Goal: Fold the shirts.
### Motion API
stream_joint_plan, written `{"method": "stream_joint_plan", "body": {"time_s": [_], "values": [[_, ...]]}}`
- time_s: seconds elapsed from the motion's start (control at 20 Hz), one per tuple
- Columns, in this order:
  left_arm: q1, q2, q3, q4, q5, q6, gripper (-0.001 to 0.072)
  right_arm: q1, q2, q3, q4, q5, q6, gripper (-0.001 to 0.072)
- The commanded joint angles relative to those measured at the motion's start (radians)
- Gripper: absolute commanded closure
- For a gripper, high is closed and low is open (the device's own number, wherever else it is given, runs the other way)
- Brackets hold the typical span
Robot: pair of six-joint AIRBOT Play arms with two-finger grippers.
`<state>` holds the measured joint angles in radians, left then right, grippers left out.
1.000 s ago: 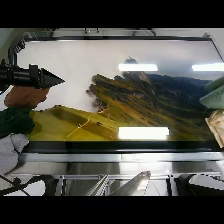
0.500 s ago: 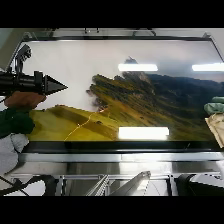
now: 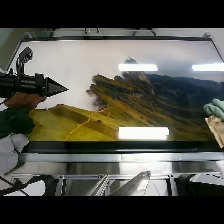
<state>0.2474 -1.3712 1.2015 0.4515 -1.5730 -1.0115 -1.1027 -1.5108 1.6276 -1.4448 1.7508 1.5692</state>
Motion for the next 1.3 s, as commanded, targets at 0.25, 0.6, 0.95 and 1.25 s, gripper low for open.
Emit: {"method": "stream_joint_plan", "body": {"time_s": [0.25, 0.6, 0.95, 1.25], "values": [[0.000, 0.000, 0.000, 0.000, -0.006, 0.002, 0.0692, -0.001, -0.041, -0.155, -0.258, -0.049, -0.056, 0.0690], [0.000, 0.000, 0.000, 0.000, -0.006, 0.001, 0.0692, -0.001, -0.042, -0.161, -0.380, -0.109, -0.034, 0.0284], [0.000, 0.000, 0.006, -0.010, 0.001, 0.001, 0.0696, 0.079, -0.040, -0.151, -0.108, -0.120, 0.081, 0.0460], [0.000, 0.012, 0.255, -0.006, -0.038, -0.084, 0.0700, 0.309, 0.052, -0.126, 0.471, -0.292, 0.001, 0.0691]]}}
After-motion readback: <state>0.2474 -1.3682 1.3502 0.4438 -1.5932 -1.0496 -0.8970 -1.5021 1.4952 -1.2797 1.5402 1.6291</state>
